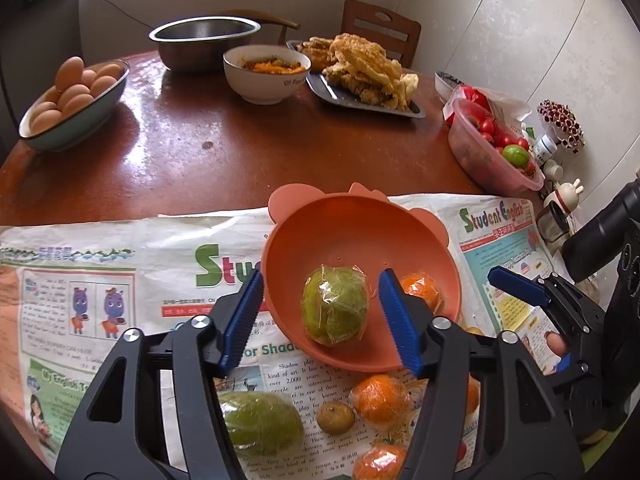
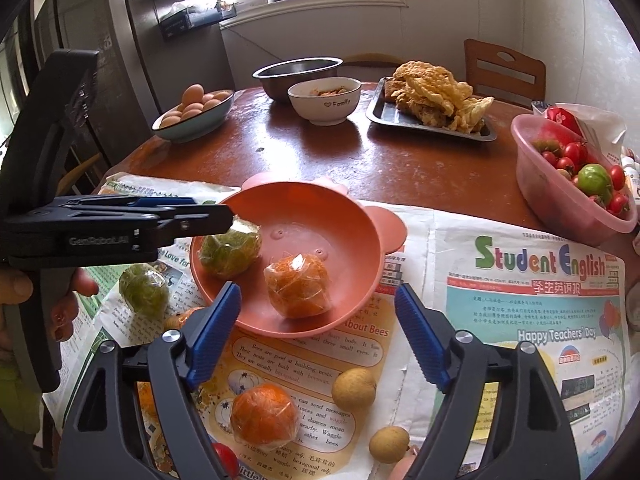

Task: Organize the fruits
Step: 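Open the right tool over the bowl while the left tool releases the green fruit, then withdraw both open tools from the bowl back over the fruits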

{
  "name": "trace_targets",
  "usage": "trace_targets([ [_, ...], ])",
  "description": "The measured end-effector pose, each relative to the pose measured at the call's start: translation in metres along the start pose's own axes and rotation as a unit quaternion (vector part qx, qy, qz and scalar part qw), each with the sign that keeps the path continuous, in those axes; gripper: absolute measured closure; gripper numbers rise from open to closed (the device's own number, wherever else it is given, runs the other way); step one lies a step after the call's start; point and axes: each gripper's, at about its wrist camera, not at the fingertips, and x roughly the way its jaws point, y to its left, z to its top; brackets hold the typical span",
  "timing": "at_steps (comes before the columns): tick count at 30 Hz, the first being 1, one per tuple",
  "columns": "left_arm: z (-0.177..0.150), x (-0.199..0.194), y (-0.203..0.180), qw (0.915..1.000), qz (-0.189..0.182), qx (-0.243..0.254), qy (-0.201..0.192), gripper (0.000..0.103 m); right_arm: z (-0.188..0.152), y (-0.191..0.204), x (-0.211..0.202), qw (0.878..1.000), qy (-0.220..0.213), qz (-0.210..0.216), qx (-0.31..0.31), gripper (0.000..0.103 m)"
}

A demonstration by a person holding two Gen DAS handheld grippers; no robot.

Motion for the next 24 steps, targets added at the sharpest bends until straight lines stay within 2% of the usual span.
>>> trace_targets([
  [3,-0.001,-0.009,-0.002,1.0,0.003,0.003,-0.009,0.042,0.001,-0.002,-0.005,1.0,-0.006,-0.005,0.004,0.018],
  [5,-0.002,-0.015,-0.004,0.9999,0.008,0.002,-0.015,0.029,0.002,-0.003,-0.01,1.0,-0.012,-0.01,0.007,0.014],
  [7,-0.002,-0.022,-0.005,0.9997,0.013,0.004,-0.022,0.027,0.002,-0.004,-0.014,1.0,-0.016,-0.009,0.009,0.013],
  [8,-0.003,-0.024,-0.006,0.9996,0.015,0.003,-0.024,0.023,0.003,-0.004,-0.017,1.0,-0.019,-0.012,0.01,0.011],
  [20,-0.006,-0.056,-0.011,0.998,0.033,0.009,-0.054,0.01,0.004,-0.002,-0.039,0.999,-0.04,-0.022,0.015,0.008],
  [24,-0.008,-0.064,-0.013,0.9976,0.036,0.008,-0.058,0.01,0.004,-0.001,-0.048,0.998,-0.047,-0.025,0.016,0.007],
])
